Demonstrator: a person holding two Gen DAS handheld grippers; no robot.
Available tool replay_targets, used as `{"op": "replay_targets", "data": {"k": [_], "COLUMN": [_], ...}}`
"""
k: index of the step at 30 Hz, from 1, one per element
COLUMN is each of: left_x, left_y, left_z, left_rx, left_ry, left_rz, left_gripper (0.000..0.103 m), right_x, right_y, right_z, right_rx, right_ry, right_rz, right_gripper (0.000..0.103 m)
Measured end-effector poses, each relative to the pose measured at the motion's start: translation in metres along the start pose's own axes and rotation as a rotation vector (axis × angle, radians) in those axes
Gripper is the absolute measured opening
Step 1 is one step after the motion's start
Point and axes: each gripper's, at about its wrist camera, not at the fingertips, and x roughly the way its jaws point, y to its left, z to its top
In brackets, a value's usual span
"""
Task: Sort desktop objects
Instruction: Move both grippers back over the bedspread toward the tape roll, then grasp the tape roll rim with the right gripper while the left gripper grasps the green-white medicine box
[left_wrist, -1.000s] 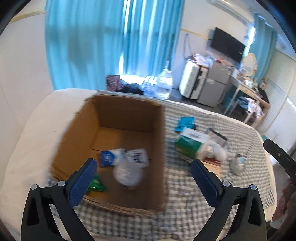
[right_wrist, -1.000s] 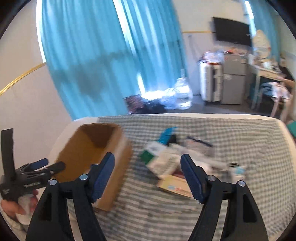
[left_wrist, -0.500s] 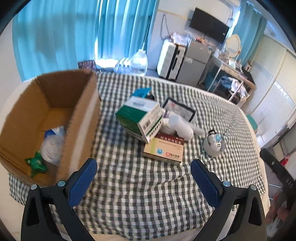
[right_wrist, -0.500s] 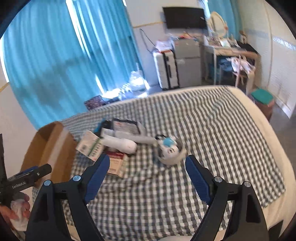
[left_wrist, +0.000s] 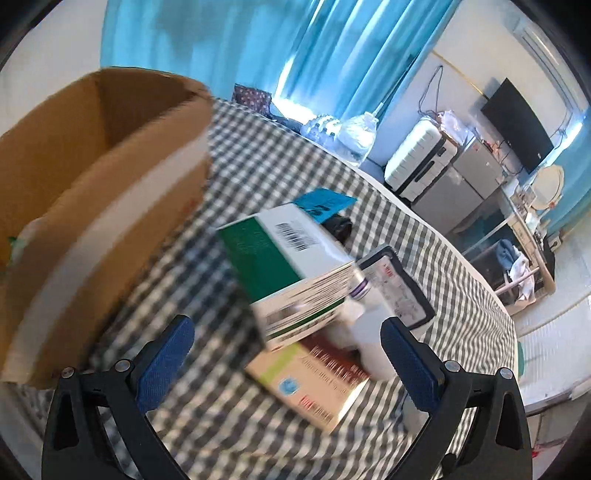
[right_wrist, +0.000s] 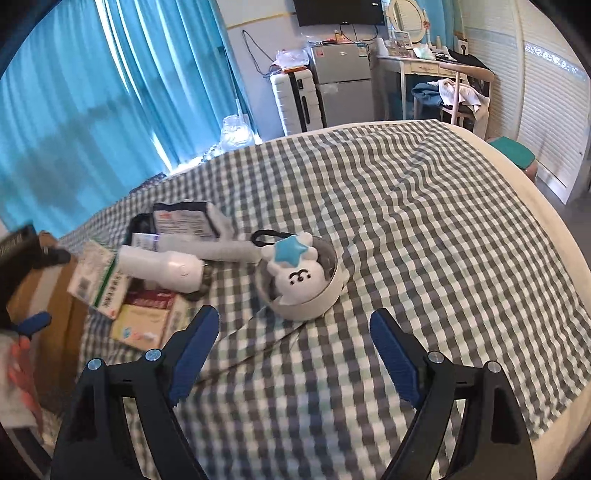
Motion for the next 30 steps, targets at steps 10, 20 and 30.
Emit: {"op": "replay_targets", "data": {"k": [10,20,30], "left_x": [0.054,0.088,0.041], "left_y": [-0.005,0.01,0.029], "left_z": [0.005,0.019,0.018], "left_rx": [-0.137,-0.074,0.096], "left_ry": [0.011,0.054,-0.05], "left_rz": [0.14,0.149,0.038], "left_gripper": [0.103,0.103,0.091], "right_x": [0.062,0.1,0.066], "right_y": [-0.002,0.027,0.016], "right_z": [0.008,0.007,0.013], "right_rx": [-0.059,-0.254,-0.153], "right_ry": [0.058,0.099,0.009], "right_rz": [-0.027,-0.156,-0.025], "right_gripper": [0.084,0.085,0.082]}}
